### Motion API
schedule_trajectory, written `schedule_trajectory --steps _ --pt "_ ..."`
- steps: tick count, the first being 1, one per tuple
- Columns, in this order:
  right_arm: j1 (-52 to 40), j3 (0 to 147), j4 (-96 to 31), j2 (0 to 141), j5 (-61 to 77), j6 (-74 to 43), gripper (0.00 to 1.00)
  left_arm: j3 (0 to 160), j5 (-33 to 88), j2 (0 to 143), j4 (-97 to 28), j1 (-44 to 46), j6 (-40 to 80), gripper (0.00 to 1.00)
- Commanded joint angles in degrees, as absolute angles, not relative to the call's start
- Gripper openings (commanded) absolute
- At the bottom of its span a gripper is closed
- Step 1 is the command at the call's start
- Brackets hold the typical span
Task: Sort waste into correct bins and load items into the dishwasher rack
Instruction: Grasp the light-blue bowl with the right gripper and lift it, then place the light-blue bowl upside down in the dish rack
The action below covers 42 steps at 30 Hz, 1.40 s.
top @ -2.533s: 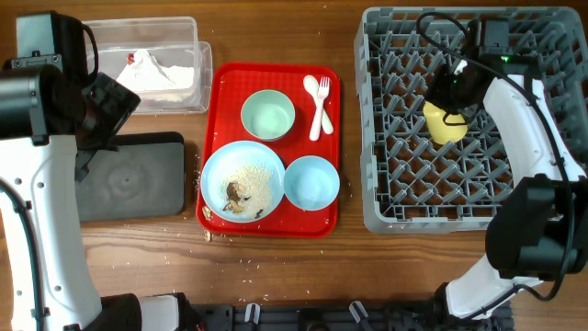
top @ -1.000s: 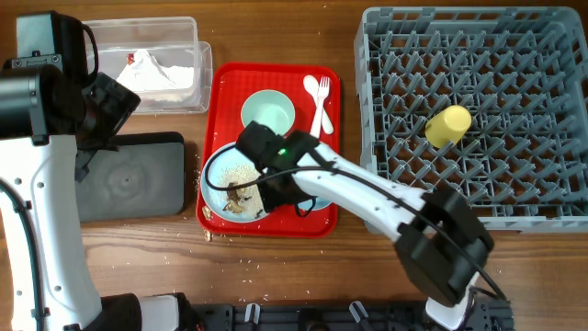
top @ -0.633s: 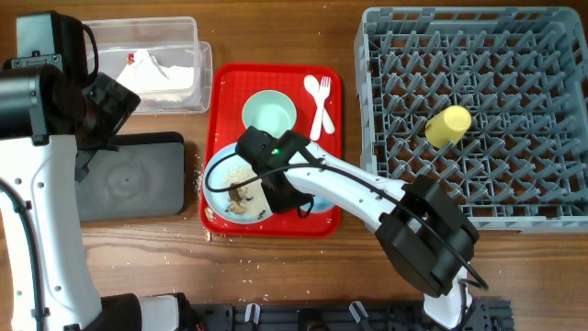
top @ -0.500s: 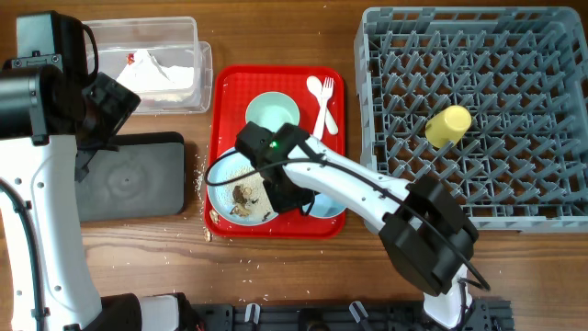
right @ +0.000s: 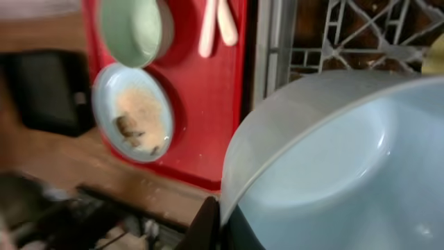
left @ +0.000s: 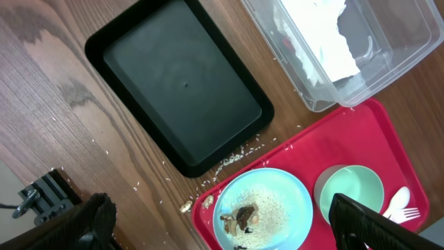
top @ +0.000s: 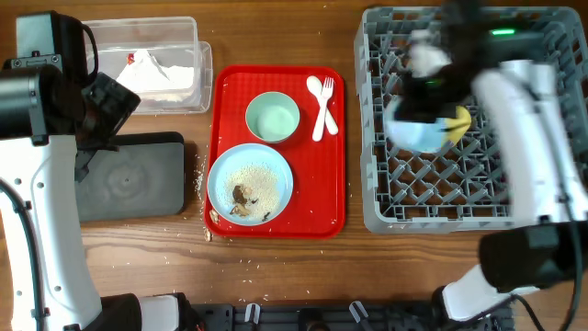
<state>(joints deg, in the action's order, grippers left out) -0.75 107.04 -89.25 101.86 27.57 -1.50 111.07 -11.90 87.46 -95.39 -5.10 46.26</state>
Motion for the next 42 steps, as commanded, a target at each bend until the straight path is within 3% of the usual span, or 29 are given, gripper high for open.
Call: schedule_trajectory --steps 1,5,9,16,19,23,26,29,31,37,39,42 --pt "9.58 104.36 -91.18 100.73 51.16 18.35 0.04 111.33 -11.81 87.42 -95.42 -5.5 47.16 1.0" --pt "18.87 93.17 -91.15 100.92 65.56 27.14 0.04 111.33 -11.81 87.42 -95.42 -5.5 47.16 1.0" --pt "19.46 82.67 -89.84 100.92 71.55 32.62 0.04 111.33 -11.81 87.42 -95.42 -5.5 47.16 1.0" --pt "19.66 72.75 -82.0 100.95 68.36 28.23 0.04 111.33 -11.81 87.42 -95.42 -5.5 47.16 1.0" --pt "20.78 71.99 -77.87 100.92 61.6 19.07 0.04 111.33 -11.81 87.42 -95.42 -5.5 47.18 1.0" --pt "22.83 72.53 -78.46 99.26 57.95 17.69 0.06 111.33 -11.81 87.42 -95.42 -5.5 47.16 1.0" --pt "23.11 75.46 -78.24 95.31 47.03 10.44 0.15 111.33 -11.81 87.42 -95.42 -5.5 47.16 1.0" --pt "23.11 77.97 -78.32 91.05 35.33 2.68 0.31 111.33 -11.81 87.42 -95.42 -5.5 47.16 1.0" --pt "23.11 79.26 -78.5 88.31 28.73 -2.48 0.33 111.33 -11.81 87.42 -95.42 -5.5 47.16 1.0" --pt "23.09 83.79 -78.46 80.01 22.63 -9.19 0.44 111.33 -11.81 87.42 -95.42 -5.5 47.16 1.0" --pt "23.09 85.34 -78.48 77.6 20.97 -9.19 0.55 111.33 -11.81 87.42 -95.39 -5.5 47.16 1.0" --pt "23.09 85.67 -78.48 76.14 20.6 -9.17 0.55 111.33 -11.81 87.42 -95.42 -5.5 47.16 1.0"
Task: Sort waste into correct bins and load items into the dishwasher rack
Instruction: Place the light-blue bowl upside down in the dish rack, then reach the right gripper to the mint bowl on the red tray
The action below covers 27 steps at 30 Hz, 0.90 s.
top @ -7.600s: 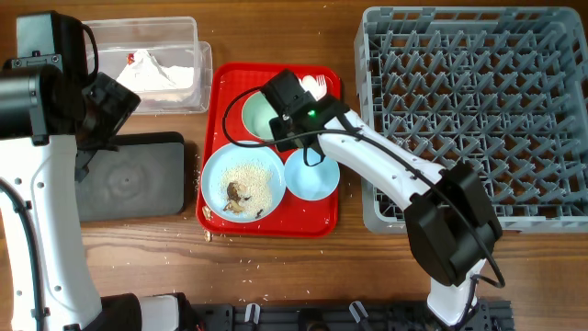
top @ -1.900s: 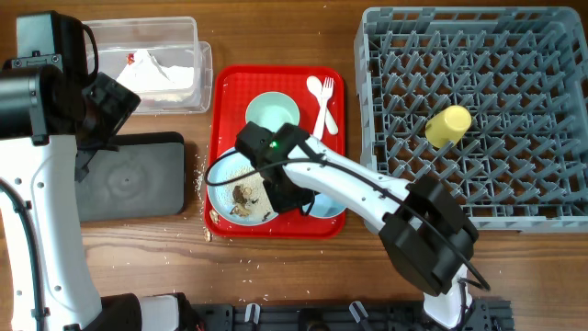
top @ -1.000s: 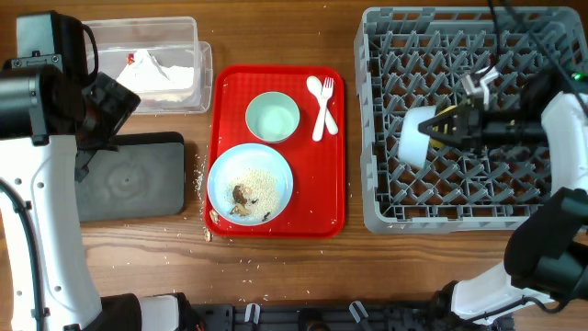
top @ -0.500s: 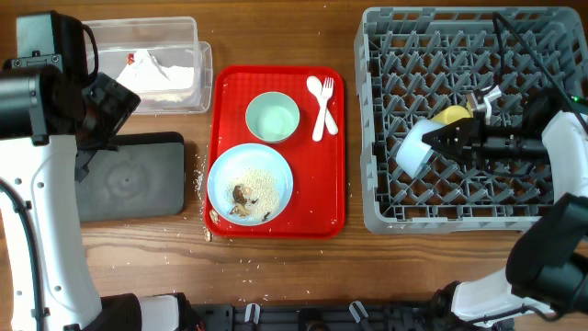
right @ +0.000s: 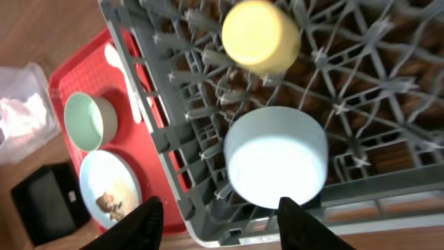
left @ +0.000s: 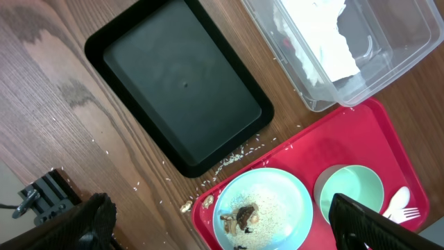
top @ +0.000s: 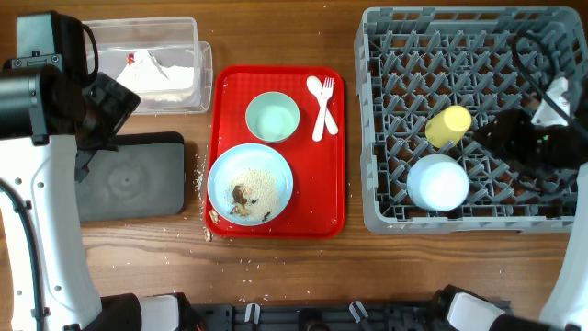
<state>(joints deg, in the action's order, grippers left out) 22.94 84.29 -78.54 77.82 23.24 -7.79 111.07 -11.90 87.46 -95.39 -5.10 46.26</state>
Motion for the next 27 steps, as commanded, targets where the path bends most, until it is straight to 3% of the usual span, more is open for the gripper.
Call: schedule_trajectory --steps 1,7,12,15,16,18,24,27 --pt "22.96 85.67 -78.5 76.09 20.6 -9.17 0.55 111.33 -11.81 87.42 -95.42 -5.5 47.16 1.0" --pt "16.08 85.43 -78.19 76.95 20.58 -9.17 0.5 111.33 -11.81 87.42 -95.42 -5.5 47.16 1.0" --pt "-0.1 85.43 -70.43 78.15 22.09 -13.17 0.51 111.33 -11.81 87.42 -95.42 -5.5 47.16 1.0" --pt "-13.04 85.82 -59.22 79.94 19.2 -17.72 0.8 111.33 -11.81 87.42 -95.42 -5.5 47.16 1.0" --pt "-16.58 86.32 -56.45 81.23 16.43 -19.14 0.82 111.33 -11.81 87.42 -95.42 -5.5 47.16 1.0" --pt "-23.86 90.67 -54.65 87.33 12.58 -19.44 0.87 111.33 -11.81 87.42 -95.42 -5.5 47.16 1.0" --pt "-34.33 119.81 -67.46 115.87 5.56 -14.5 0.87 111.33 -11.81 87.42 -95.42 -5.5 47.16 1.0" --pt "-37.47 123.9 -62.89 123.9 2.39 -13.45 0.83 111.33 -11.81 87.42 -95.42 -5.5 47.16 1.0"
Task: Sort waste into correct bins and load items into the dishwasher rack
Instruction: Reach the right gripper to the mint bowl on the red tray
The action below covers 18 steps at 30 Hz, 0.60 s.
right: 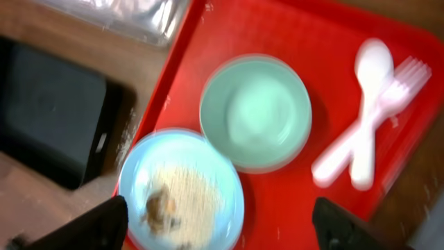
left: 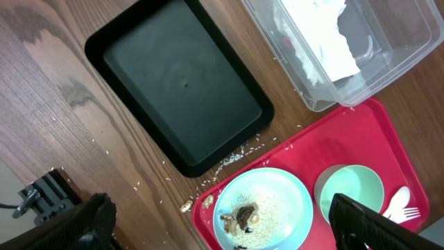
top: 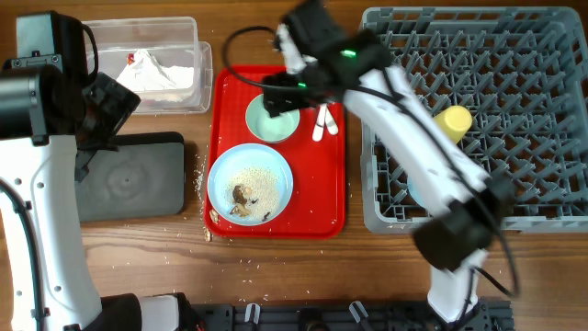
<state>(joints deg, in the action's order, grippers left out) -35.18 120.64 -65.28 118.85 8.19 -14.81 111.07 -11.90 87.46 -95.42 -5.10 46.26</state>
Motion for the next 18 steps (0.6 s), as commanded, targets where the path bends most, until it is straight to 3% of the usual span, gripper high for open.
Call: schedule_trajectory --steps 1,6,18 --pt "-38.68 123.9 -60.29 126.15 0.21 -13.56 0.8 111.33 -11.81 87.42 -95.42 -5.5 47.16 1.0" --pt "-42.57 123.66 -52.45 133.16 -4.36 -14.87 0.69 111.33 -11.81 87.42 -95.42 -5.5 47.16 1.0" --pt "-45.06 123.31 -50.11 141.67 -11.05 -19.46 0.5 111.33 -11.81 87.42 -95.42 -5.5 47.16 1.0"
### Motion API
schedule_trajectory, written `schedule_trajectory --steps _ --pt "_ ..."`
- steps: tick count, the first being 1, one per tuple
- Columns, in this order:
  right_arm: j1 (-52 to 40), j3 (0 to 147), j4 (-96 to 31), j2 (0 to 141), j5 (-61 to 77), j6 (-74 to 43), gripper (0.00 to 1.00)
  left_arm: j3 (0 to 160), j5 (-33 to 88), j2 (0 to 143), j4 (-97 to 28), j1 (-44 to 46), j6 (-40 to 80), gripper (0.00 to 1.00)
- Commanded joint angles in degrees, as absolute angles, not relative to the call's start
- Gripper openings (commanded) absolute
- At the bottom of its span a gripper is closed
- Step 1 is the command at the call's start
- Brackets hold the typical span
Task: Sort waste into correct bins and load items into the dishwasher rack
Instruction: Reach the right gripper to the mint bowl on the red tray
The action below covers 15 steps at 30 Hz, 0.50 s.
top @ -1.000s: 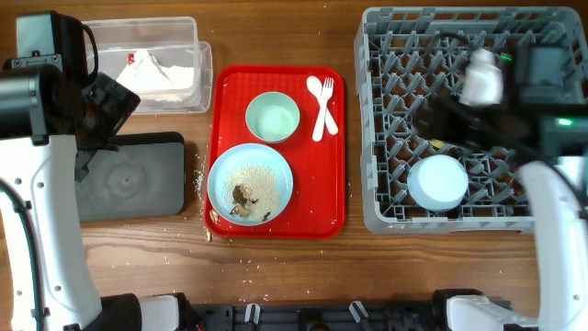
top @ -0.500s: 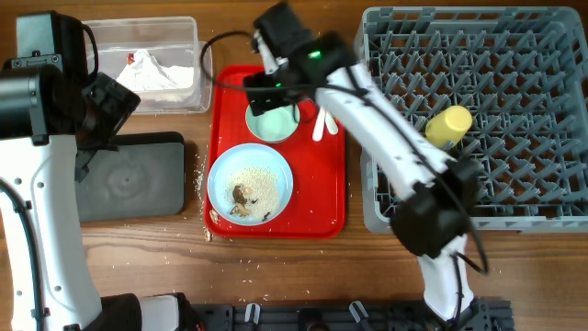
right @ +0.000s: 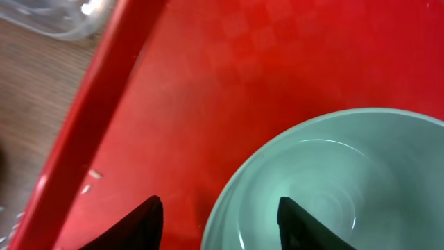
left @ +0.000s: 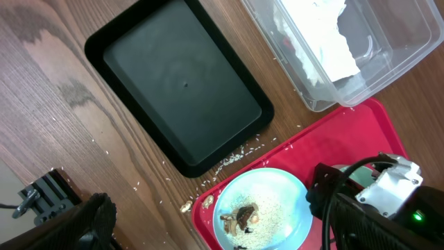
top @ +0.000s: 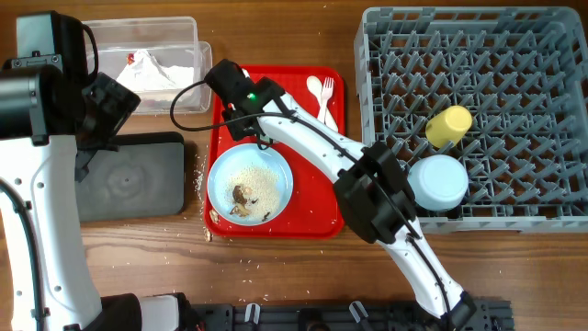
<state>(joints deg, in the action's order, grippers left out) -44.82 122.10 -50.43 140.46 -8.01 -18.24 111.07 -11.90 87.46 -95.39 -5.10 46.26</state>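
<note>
On the red tray (top: 322,198) a green bowl (right: 326,187) fills the right wrist view. My right gripper (right: 222,222) is open and low over it, one finger outside the bowl's left rim and one over its inside. In the overhead view the right arm hides that bowl. A blue plate (top: 250,184) with food scraps lies at the tray's front. A white spoon and fork (top: 322,89) lie at the back right. My left gripper (left: 222,219) hangs open high above the table's left side.
The grey dishwasher rack (top: 478,55) on the right holds a yellow cup (top: 448,125) and an upturned light-blue bowl (top: 439,182). A clear bin (top: 152,64) with white paper stands at the back left, with a black tray (top: 129,175) in front of it. Crumbs lie beside the red tray.
My right gripper was higher over the red tray with bowl, plate and cutlery in its view. Now it is down at the green bowl's left rim. The left arm has not moved.
My right gripper held the light-blue bowl over the rack. Then that bowl lay upturned in the rack beside the yellow cup, and the gripper was open above it. Then the gripper was over the red tray, and now it straddles the green bowl's rim.
</note>
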Motion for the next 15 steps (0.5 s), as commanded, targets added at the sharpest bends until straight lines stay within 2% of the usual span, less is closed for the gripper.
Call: schedule_trajectory --steps 1,4,7,8,9,15 --pt "-45.06 123.31 -50.19 141.73 -11.2 -19.46 0.45 111.33 -11.79 87.42 -95.42 -5.5 47.16 1.0" --pt "-45.06 123.33 -50.39 141.75 -11.16 -19.51 0.31 111.33 -11.81 87.42 -95.42 -5.5 47.16 1.0" --pt "-45.06 123.74 -51.72 140.9 -9.5 -19.86 0.1 111.33 -11.81 87.42 -95.42 -5.5 47.16 1.0" --pt "-45.04 123.81 -52.34 139.9 -7.92 -19.99 0.07 111.33 -11.81 87.42 -95.42 -5.5 47.16 1.0" --pt "-44.91 123.81 -52.77 138.8 -6.79 -20.1 0.04 111.33 -11.81 87.42 -95.42 -5.5 47.16 1.0" --pt "-40.66 123.81 -55.68 124.7 -5.41 -20.25 0.04 111.33 -11.81 87.42 -95.42 -5.5 47.16 1.0"
